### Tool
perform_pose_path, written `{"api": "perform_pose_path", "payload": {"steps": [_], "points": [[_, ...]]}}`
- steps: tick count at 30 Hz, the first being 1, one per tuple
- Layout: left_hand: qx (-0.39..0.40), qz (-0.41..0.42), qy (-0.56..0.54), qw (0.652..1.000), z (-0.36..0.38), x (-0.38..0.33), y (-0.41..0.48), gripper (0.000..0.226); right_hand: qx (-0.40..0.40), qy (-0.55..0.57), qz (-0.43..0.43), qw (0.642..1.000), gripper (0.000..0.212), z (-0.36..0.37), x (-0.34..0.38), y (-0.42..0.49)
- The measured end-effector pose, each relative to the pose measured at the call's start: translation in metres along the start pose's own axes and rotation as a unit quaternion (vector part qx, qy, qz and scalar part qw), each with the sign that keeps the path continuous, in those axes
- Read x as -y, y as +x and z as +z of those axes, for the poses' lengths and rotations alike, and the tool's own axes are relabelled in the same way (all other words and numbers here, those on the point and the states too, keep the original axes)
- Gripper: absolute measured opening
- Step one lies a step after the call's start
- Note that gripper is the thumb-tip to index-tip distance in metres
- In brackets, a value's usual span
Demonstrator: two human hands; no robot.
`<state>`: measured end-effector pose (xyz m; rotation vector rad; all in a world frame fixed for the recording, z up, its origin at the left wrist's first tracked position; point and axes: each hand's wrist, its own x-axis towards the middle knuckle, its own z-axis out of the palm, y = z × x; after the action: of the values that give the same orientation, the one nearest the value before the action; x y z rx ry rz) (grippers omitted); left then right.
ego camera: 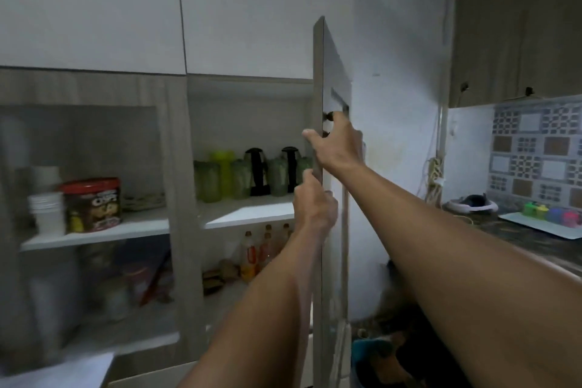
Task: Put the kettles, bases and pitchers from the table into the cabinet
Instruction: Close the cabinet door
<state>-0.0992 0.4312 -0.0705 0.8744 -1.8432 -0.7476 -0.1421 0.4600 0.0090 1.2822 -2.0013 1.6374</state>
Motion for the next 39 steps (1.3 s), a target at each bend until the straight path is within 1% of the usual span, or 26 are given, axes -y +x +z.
{"api": "perform_pose_path", "payload": {"steps": [5,8,13,15,18,20,22,25,28,30,33,36,39], "points": [[-0.021,-0.058,-0.027,0.998,-0.060,0.054,0.049,0.021,0.043,0.056,0.004,0.997,0.054,0.091,0.029,0.010],[-0.041,-0.071,-0.043,0.996,-0.082,0.088,0.082,0.016,0.050,0.059,-0.008,0.997,0.055,0.144,0.041,0.024],[-0.091,-0.096,-0.043,0.990,-0.106,0.143,0.145,0.021,0.068,0.055,-0.035,0.996,0.063,0.226,0.051,0.055],[-0.109,-0.100,-0.040,0.988,-0.112,0.164,0.171,0.021,0.079,0.039,-0.021,0.996,0.074,0.251,0.054,0.073],[-0.118,-0.093,-0.027,0.988,-0.120,0.188,0.205,0.024,0.124,0.026,0.045,0.991,0.107,0.278,0.061,0.105],[-0.125,-0.103,-0.012,0.987,-0.126,0.201,0.228,0.026,0.166,0.017,0.056,0.984,0.129,0.297,0.065,0.124],[-0.138,-0.115,0.009,0.984,-0.130,0.214,0.251,0.025,0.183,0.009,0.048,0.982,0.138,0.319,0.064,0.140],[-0.153,-0.133,0.051,0.978,-0.134,0.231,0.283,0.032,0.171,-0.003,0.034,0.985,0.132,0.350,0.058,0.156],[-0.197,-0.127,0.109,0.966,-0.134,0.242,0.310,0.051,0.154,0.003,0.023,0.988,0.124,0.376,0.049,0.171],[-0.225,-0.118,0.133,0.958,-0.132,0.248,0.326,0.057,0.149,0.002,0.023,0.989,0.119,0.394,0.044,0.182],[-0.240,-0.124,0.152,0.951,-0.125,0.259,0.349,0.060,0.126,0.001,0.014,0.992,0.109,0.417,0.036,0.197],[-0.263,-0.138,0.143,0.944,-0.116,0.273,0.369,0.062,0.120,0.004,0.009,0.993,0.101,0.437,0.027,0.212],[-0.290,-0.137,0.143,0.936,-0.107,0.286,0.386,0.058,0.105,0.014,0.007,0.994,0.098,0.454,0.021,0.223]]}}
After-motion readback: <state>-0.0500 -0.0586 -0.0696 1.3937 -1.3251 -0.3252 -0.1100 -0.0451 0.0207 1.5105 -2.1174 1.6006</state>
